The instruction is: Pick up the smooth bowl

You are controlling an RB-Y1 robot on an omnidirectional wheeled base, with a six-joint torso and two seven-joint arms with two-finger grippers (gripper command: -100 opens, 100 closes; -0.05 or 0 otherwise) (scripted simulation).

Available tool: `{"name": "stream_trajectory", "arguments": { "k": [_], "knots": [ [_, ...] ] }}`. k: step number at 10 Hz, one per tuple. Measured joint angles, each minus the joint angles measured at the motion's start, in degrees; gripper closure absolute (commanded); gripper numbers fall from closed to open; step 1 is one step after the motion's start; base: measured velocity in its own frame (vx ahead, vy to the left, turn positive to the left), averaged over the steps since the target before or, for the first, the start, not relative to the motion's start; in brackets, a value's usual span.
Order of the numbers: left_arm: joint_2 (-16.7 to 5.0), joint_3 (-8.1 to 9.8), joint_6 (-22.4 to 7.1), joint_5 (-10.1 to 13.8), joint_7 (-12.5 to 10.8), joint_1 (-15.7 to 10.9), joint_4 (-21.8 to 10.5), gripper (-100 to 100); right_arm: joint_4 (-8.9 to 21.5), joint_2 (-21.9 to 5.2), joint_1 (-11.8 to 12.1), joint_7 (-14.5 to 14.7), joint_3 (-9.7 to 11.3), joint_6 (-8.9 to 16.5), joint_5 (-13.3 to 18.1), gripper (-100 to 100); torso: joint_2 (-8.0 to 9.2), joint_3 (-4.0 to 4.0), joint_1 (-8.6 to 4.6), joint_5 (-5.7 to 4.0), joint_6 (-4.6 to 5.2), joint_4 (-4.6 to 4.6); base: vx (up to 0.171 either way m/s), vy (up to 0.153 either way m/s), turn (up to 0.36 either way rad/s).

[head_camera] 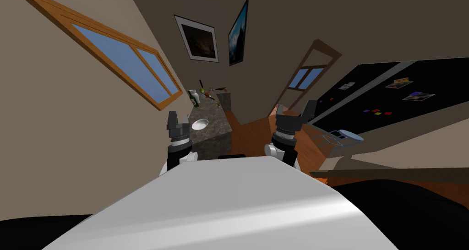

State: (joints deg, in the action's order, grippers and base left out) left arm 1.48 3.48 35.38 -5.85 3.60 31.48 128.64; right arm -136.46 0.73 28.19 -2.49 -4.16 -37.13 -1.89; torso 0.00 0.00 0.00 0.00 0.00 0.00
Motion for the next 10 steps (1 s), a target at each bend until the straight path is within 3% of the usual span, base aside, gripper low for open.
{"name": "stream_trajectory", "arguments": {
  "k": [4, 10],
  "knots": [
    [-5.59, 0.34, -4.36, 0.37, -0.68, -0.81, -0.71, -100, 0.0, 0.0, 0.0, 0.0, 0.0, 0.0, 0.0, 0, 0.06, 0.03, -0.01, 0.0, 0.0, 0.01, -0.013, -0.007, 0.002],
    [-9.08, 0.78, -12.77, 0.84, -1.58, -2.79, -1.77, -100, 0.0, 0.0, 0.0, 0.0, 0.0, 0.0, 0.0, 0, 0.04, 0.02, -0.03, -0.01, 0.0, 0.01, -0.011, -0.01, 0.003]
  ]
}}
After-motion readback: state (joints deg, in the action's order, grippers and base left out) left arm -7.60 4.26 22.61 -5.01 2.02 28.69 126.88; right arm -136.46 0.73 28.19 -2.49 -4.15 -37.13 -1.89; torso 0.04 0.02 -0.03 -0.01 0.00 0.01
